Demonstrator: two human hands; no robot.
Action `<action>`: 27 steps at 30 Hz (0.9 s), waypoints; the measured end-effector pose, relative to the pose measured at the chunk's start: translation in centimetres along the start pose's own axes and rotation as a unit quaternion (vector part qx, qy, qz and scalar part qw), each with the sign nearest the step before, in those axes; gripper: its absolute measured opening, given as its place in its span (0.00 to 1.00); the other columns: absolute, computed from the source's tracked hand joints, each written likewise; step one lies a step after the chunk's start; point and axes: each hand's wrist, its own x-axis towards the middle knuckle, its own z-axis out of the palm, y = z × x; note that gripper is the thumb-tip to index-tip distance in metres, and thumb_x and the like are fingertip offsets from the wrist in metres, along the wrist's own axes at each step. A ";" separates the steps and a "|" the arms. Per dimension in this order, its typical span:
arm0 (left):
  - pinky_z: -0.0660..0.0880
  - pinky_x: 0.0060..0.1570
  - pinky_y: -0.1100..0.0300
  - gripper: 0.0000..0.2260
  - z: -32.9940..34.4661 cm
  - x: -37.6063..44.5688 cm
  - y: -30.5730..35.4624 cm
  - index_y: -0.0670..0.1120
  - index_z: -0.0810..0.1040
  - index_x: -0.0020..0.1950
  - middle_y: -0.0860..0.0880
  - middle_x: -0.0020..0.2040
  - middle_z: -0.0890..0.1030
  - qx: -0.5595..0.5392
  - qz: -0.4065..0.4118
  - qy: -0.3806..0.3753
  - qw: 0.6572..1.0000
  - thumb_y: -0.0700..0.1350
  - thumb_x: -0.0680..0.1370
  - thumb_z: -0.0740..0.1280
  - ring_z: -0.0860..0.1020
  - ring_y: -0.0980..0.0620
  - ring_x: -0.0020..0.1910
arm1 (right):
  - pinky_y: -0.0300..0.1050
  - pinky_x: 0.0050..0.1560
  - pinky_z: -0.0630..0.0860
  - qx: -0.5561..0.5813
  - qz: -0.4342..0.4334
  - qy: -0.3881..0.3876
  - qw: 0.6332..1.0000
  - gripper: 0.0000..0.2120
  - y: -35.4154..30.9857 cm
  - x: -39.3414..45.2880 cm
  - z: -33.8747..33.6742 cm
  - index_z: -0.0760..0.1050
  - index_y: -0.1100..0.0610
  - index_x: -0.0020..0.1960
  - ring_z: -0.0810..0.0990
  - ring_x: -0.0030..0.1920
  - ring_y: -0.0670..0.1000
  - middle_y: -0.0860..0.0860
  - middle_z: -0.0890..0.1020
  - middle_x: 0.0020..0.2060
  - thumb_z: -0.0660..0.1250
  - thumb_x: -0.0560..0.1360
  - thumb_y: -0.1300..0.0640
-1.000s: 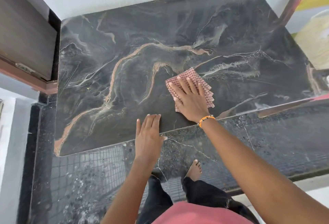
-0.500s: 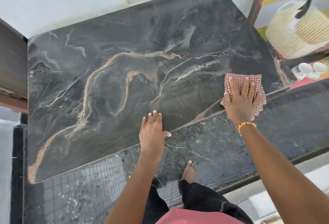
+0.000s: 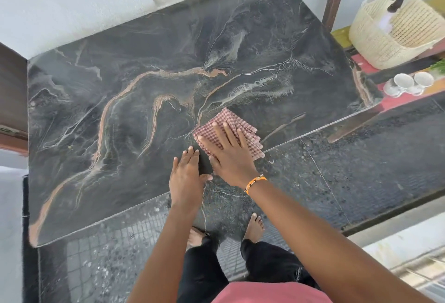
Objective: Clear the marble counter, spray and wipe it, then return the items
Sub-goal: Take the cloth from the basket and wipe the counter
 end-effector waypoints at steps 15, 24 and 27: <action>0.48 0.74 0.57 0.36 2.6 3.6 13.6 0.43 0.53 0.76 0.47 0.78 0.54 -0.040 0.158 -0.037 0.986 0.50 0.75 0.68 0.52 0.50 0.76 | 0.59 0.74 0.44 -0.021 0.194 0.021 0.981 0.24 17.6 -5.0 -4.8 0.50 0.39 0.75 0.48 0.77 0.55 0.50 0.51 0.77 0.50 0.80 0.48; 0.46 0.74 0.57 0.36 4.2 9.7 22.1 0.44 0.51 0.76 0.48 0.78 0.52 -0.026 0.226 -0.084 0.970 0.52 0.75 0.67 0.50 0.51 0.77 | 0.59 0.74 0.46 0.024 0.374 0.066 0.925 0.25 29.5 -5.3 -8.6 0.51 0.41 0.75 0.48 0.76 0.58 0.53 0.51 0.77 0.52 0.80 0.51; 0.43 0.74 0.57 0.40 4.6 10.6 23.2 0.45 0.45 0.77 0.50 0.78 0.46 -0.015 0.233 -0.100 0.967 0.53 0.75 0.67 0.46 0.52 0.77 | 0.61 0.73 0.50 0.061 0.425 0.124 0.895 0.25 29.1 -6.0 -8.4 0.55 0.47 0.75 0.51 0.75 0.64 0.59 0.54 0.76 0.55 0.79 0.55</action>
